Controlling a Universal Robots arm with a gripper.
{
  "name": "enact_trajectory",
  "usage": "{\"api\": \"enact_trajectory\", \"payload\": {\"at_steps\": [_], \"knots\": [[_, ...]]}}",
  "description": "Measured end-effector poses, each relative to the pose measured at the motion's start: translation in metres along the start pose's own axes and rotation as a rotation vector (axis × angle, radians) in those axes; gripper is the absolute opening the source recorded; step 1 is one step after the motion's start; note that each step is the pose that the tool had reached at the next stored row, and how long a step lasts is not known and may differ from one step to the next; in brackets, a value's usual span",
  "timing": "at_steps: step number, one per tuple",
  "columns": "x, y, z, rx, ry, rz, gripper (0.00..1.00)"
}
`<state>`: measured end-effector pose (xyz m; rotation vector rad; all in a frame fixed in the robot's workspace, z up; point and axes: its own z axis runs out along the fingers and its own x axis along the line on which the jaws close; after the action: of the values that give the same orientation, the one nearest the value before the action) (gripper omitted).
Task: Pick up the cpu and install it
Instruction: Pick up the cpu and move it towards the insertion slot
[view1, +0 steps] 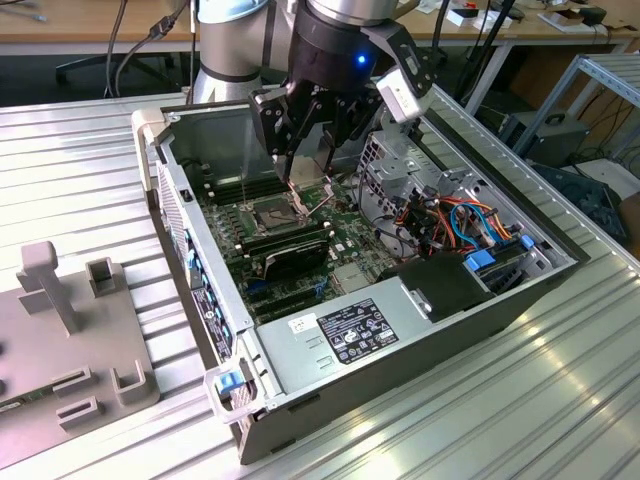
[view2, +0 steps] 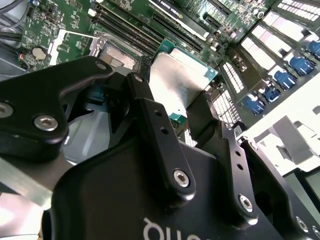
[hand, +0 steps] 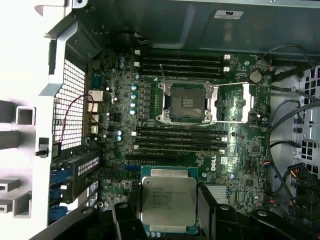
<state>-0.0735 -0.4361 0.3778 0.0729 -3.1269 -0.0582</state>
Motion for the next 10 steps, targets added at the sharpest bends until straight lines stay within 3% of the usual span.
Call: {"api": "enact_trajectory", "payload": {"at_steps": [10], "knots": [[-0.0015,0.0035,0.004,0.0001,0.0,0.0,0.54]]}}
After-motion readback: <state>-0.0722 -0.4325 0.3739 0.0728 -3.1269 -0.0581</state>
